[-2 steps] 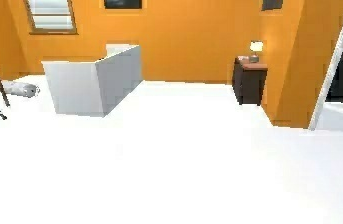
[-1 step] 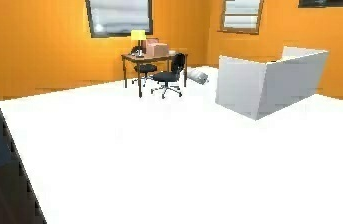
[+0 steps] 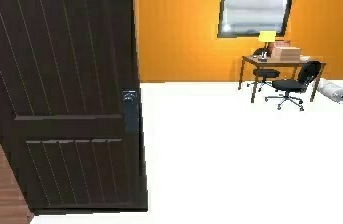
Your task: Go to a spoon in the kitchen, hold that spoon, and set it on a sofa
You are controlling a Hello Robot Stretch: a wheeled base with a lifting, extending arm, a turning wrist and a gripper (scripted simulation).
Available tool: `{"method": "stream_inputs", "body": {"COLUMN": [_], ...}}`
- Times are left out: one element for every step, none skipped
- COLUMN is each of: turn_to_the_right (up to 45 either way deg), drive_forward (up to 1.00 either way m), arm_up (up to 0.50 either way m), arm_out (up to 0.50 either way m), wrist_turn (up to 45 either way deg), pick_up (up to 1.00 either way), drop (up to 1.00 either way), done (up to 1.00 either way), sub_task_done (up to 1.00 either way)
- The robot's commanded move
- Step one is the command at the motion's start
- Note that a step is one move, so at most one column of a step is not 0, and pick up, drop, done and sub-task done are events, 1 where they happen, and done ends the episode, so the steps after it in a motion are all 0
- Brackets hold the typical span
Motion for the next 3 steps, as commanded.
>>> {"method": "stream_inputs", "body": {"turn_to_the_right": [0.0,39.0,0.0], "drive_forward": [0.15,0.00,0.20], "arm_up": [0.00,0.00,0.00], "arm_out": [0.00,0.00,0.00], "wrist_turn": [0.0,0.0,0.0], "pick_up": [0.00,0.00,0.00], "drop": [0.00,0.00,0.00], "done": [0.00,0.00,0.00], "sub_task_done": [0.00,0.00,0.00]}}
